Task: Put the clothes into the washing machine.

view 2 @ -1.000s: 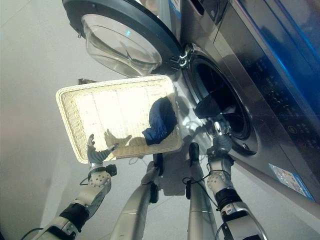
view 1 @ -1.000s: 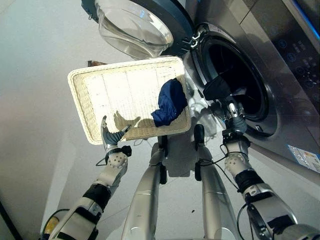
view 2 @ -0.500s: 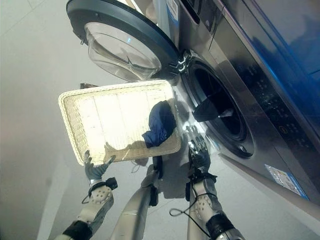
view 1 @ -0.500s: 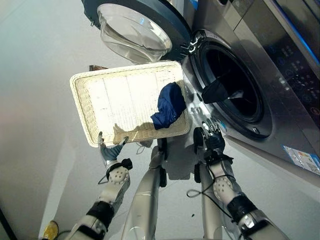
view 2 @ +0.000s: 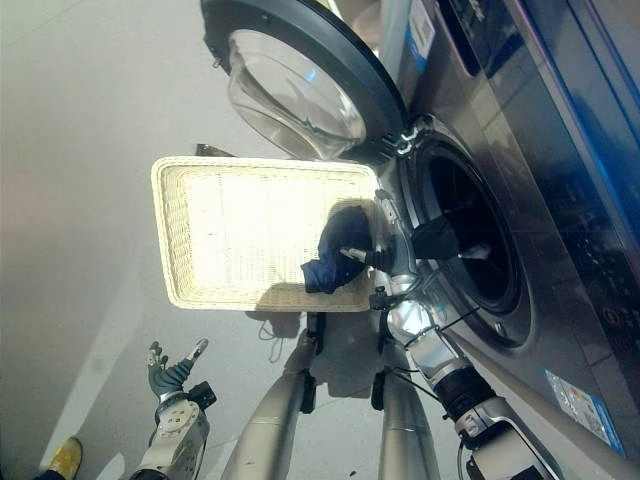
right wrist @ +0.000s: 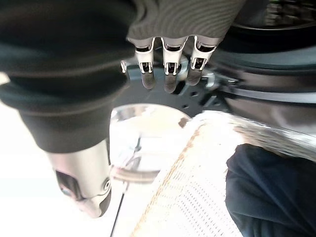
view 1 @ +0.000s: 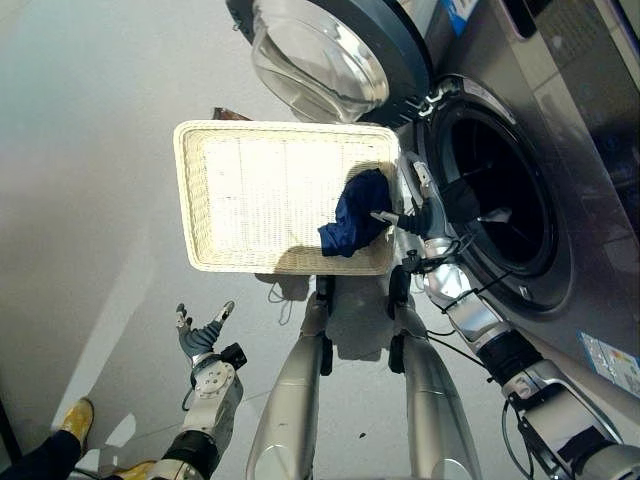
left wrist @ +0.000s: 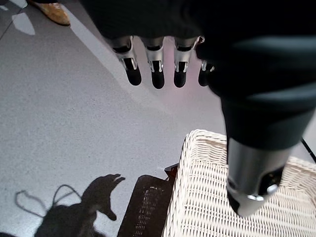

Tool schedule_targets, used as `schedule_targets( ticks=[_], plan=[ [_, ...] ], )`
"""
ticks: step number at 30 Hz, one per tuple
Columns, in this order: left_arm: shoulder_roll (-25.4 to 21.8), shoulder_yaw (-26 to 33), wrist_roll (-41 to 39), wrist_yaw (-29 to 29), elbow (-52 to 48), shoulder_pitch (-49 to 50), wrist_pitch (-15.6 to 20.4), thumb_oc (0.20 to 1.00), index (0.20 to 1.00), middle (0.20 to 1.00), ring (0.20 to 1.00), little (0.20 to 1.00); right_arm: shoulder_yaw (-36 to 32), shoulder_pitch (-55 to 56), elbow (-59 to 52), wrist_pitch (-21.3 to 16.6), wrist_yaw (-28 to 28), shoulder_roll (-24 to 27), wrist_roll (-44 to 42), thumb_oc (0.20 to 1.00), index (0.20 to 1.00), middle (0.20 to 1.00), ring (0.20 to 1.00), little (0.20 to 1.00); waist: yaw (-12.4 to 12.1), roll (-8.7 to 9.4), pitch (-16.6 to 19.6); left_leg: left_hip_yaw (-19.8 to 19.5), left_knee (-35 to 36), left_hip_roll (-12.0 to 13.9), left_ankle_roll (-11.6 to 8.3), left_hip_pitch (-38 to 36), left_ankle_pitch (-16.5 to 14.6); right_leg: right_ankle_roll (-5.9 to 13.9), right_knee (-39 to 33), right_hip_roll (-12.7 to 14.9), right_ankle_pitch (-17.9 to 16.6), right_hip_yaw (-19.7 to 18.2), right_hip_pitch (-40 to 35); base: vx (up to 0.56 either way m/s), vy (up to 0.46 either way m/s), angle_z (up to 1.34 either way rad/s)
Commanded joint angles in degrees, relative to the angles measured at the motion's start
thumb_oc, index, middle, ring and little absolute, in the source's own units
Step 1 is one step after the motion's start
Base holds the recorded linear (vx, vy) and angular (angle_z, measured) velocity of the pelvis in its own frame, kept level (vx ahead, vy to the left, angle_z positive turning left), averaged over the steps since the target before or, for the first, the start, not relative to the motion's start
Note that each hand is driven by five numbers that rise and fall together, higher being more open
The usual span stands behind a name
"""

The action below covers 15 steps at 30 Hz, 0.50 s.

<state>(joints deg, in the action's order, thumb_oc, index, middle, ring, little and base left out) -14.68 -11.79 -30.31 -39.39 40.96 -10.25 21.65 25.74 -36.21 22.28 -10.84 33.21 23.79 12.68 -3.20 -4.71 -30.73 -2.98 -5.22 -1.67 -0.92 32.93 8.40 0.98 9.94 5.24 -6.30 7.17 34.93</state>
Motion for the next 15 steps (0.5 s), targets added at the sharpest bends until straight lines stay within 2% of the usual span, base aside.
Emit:
schedule_targets(
  ticks=[1,4,6,7,8,9,10,11,12,15],
  plan=[
    [-1.44,1.74,-0.81,1.94,1.49,-0.63,1.26,1.0,1.0,1.0,1.0,1.0,1.14,0.34,-1.53,3.05,2.11,2.13,5.49,1.0,1.0,1.0,1.0,1.0,-1.38,-1.33,0.94,1.65,2.57,-0.46,-0.26,0.79,4.25,3.0,2.56,0.24,-0.52,0.75,-0.81,0.0,-0.002,0.09],
    [-1.62,0.65,-0.88,4.23,2.59,-1.14,1.02,1.0,1.0,1.0,1.0,1.0,2.98,-2.6,1.3,5.92,2.03,3.33,8.68,1.0,1.0,1.0,1.0,1.0,-2.03,-1.46,0.94,1.34,2.85,-0.52,-0.2,0.81,4.37,3.21,2.62,0.43,-0.45,1.15,-0.89,0.0,-0.008,0.08],
    [-1.85,-0.22,-1.17,5.58,3.35,-1.57,1.25,1.0,1.0,1.0,1.0,1.0,4.6,-4.58,3.69,7.64,0.94,4.34,10.51,1.0,1.0,1.0,1.0,1.0,-2.48,-1.55,0.94,1.17,2.95,-0.62,-0.13,1.04,4.43,3.31,2.66,0.5,-0.41,1.41,-0.73,0.0,-0.013,0.09],
    [-2.09,-0.91,-1.3,6.36,3.66,-2.11,1.13,1.0,1.0,1.0,1.0,1.0,6.1,-6.42,6.16,9.95,-0.92,4.86,11.14,1.0,1.0,1.0,1.0,1.0,-2.88,-1.51,0.94,0.95,2.82,-0.71,-0.11,1.24,4.36,3.43,2.75,0.6,-0.39,1.66,-0.63,0.0,-0.023,0.11],
    [-2.14,-0.99,-1.33,6.52,3.7,-2.19,1.12,1.0,1.0,1.0,1.0,1.0,6.32,-6.7,6.5,10.25,-1.24,4.93,11.21,1.0,1.0,1.0,1.0,1.0,-2.93,-1.49,0.94,0.91,2.81,-0.73,-0.1,1.28,4.36,3.44,2.74,0.62,-0.4,1.71,-0.61,0.0,-0.04,0.14],
    [-2.53,-1.6,-1.4,7.22,3.76,-2.64,1.0,1.0,1.0,1.0,1.0,1.0,8.05,-8.47,9.56,14.45,-5.46,5.49,11.43,1.0,1.0,1.0,1.0,1.0,-3.4,-1.44,0.94,0.78,2.63,-0.76,-0.16,1.51,4.34,3.53,2.82,0.75,-0.42,1.99,-0.49,0.0,-0.038,0.11],
    [-2.74,-1.85,-1.46,7.61,3.95,-2.94,1.01,1.0,1.0,1.0,1.0,1.0,9.25,-9.45,12.12,17.01,-8.19,5.71,12.4,1.0,1.0,1.0,1.0,1.0,-3.69,-1.38,0.94,0.71,2.55,-0.76,-0.19,1.66,4.34,3.57,2.82,0.83,-0.42,2.17,-0.44,0.01,-0.039,0.09],
    [-2.8,-1.89,-1.5,7.74,4.01,-3.04,1.02,1.0,1.0,1.0,1.0,1.0,9.61,-9.74,12.92,17.88,-9.11,5.73,12.72,1.0,1.0,1.0,1.0,1.0,-3.76,-1.36,0.94,0.69,2.54,-0.76,-0.2,1.7,4.33,3.58,2.8,0.84,-0.41,2.22,-0.43,0.01,-0.045,0.03],
    [-3.04,-2.16,-1.49,8.0,4.01,-3.31,0.91,1.0,1.0,1.0,1.0,1.0,10.93,-10.42,15.67,20.74,-12.0,5.95,13.23,1.0,1.0,1.0,1.0,1.0,-4.1,-1.27,0.94,0.54,2.56,-0.82,-0.14,1.81,4.35,3.6,2.69,0.85,-0.44,2.39,-0.45,0.01,-0.049,0.06],
    [-4.04,-3.04,-1.45,8.4,3.81,-4.2,0.4,1.0,1.0,1.0,1.0,1.0,13.83,-12.11,22.55,24.38,-18.63,5.87,15.41,1.0,1.0,1.0,1.0,1.0,-4.97,-0.91,0.94,0.21,2.57,-0.91,0.01,2.04,4.36,3.64,2.31,0.94,-0.53,2.93,-0.59,0.02,-0.1,0.13]
  ],
)
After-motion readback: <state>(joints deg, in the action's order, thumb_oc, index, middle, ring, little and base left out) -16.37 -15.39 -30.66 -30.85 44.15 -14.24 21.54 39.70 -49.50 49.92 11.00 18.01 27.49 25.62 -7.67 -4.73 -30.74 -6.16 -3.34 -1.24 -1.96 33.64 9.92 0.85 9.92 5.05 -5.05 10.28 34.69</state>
